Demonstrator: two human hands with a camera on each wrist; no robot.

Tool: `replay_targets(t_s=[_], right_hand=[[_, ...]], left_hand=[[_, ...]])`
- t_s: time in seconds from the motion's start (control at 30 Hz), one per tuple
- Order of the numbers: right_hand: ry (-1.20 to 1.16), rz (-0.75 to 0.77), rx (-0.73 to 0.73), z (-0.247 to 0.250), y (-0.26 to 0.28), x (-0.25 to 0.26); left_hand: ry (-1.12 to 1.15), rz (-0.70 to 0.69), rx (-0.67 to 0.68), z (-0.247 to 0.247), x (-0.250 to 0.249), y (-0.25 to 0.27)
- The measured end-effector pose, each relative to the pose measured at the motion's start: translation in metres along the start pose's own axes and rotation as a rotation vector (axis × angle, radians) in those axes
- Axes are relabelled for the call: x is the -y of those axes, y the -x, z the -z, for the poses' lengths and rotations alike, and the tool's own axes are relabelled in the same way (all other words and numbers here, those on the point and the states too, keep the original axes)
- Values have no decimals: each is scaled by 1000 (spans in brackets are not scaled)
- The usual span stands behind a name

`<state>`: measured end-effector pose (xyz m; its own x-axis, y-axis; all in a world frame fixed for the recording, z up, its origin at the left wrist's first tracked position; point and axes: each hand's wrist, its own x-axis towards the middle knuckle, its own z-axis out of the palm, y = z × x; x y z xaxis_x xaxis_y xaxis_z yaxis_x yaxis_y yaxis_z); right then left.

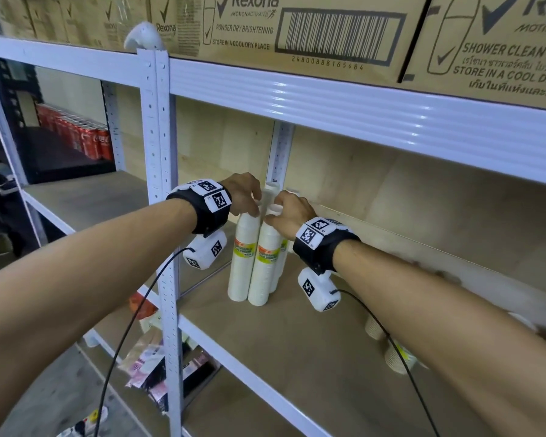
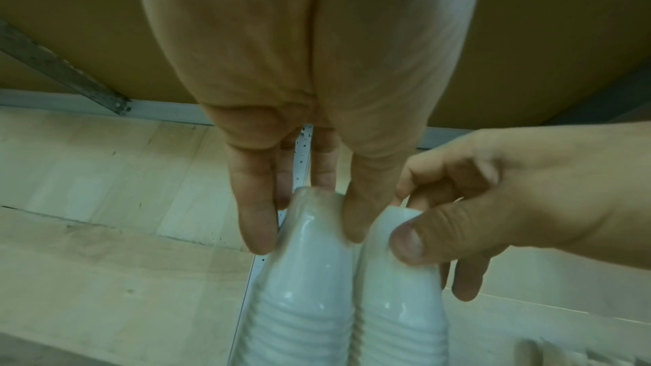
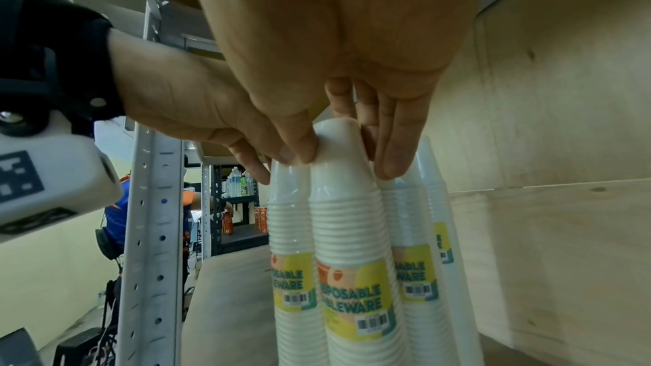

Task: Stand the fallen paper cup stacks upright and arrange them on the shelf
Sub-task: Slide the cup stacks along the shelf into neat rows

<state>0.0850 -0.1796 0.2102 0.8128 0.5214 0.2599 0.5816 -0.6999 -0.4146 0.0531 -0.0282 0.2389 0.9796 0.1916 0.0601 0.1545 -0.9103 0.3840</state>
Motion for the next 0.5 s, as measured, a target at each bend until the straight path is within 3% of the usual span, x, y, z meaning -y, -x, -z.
replay_targets(t_s=[0.23, 0.5], right_hand=[[-4, -20, -7, 4, 4, -4], [-46, -57, -26, 36, 11, -30]], left_hand=[[-10, -29, -39, -4, -5, -1], [32, -109, 21, 0, -38, -8]])
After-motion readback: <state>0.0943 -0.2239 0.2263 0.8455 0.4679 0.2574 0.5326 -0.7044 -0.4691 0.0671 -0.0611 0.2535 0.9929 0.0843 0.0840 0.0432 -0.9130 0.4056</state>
